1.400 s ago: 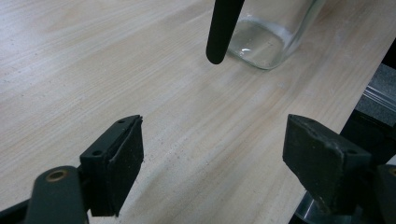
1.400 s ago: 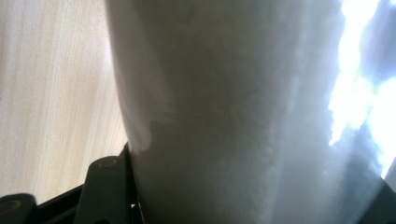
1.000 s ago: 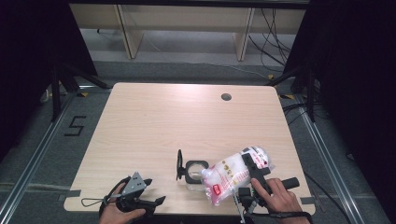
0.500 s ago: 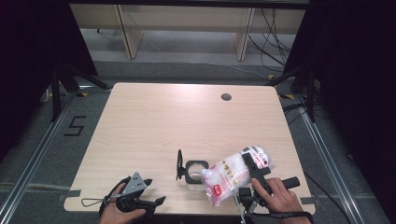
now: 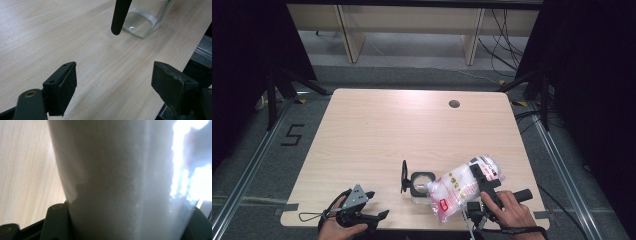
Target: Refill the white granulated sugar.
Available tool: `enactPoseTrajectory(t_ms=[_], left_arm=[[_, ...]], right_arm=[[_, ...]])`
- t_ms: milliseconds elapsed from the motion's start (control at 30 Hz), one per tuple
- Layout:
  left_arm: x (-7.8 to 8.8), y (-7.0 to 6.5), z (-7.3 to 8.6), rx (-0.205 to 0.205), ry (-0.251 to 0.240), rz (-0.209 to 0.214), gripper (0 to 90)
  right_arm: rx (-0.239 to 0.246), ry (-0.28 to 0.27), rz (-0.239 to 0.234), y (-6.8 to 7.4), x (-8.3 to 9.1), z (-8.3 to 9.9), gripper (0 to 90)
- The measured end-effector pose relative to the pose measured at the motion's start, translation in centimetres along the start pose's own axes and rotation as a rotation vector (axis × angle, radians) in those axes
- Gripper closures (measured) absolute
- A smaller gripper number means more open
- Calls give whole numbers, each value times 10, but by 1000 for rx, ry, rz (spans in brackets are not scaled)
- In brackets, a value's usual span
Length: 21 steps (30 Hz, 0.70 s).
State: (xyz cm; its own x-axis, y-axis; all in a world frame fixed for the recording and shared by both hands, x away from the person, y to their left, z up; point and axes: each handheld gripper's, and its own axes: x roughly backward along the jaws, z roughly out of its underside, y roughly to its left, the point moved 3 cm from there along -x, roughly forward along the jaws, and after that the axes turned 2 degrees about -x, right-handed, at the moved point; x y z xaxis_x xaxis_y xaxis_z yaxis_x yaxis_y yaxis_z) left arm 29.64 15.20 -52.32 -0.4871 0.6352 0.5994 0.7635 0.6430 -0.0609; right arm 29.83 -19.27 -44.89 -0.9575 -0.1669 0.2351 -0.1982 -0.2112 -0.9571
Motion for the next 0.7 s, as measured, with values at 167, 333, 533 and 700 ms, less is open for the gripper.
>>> enactPoseTrajectory(t_ms=[167,333,533,700], left_arm=[[-1,-3,0,47,-20,0,199],[-1,-1,0,9,-9,-2,199],[0,-1,0,18,-7,-1,198],[0,-1,0,20,1,-1,199]], right_arm=[[-37,9,3,4,0,2,410],[6,-1,-3,-2,0,2,410],[19,-9,-2,-2,-1,2,410],[14,-3,-1,-3,0,3,410]])
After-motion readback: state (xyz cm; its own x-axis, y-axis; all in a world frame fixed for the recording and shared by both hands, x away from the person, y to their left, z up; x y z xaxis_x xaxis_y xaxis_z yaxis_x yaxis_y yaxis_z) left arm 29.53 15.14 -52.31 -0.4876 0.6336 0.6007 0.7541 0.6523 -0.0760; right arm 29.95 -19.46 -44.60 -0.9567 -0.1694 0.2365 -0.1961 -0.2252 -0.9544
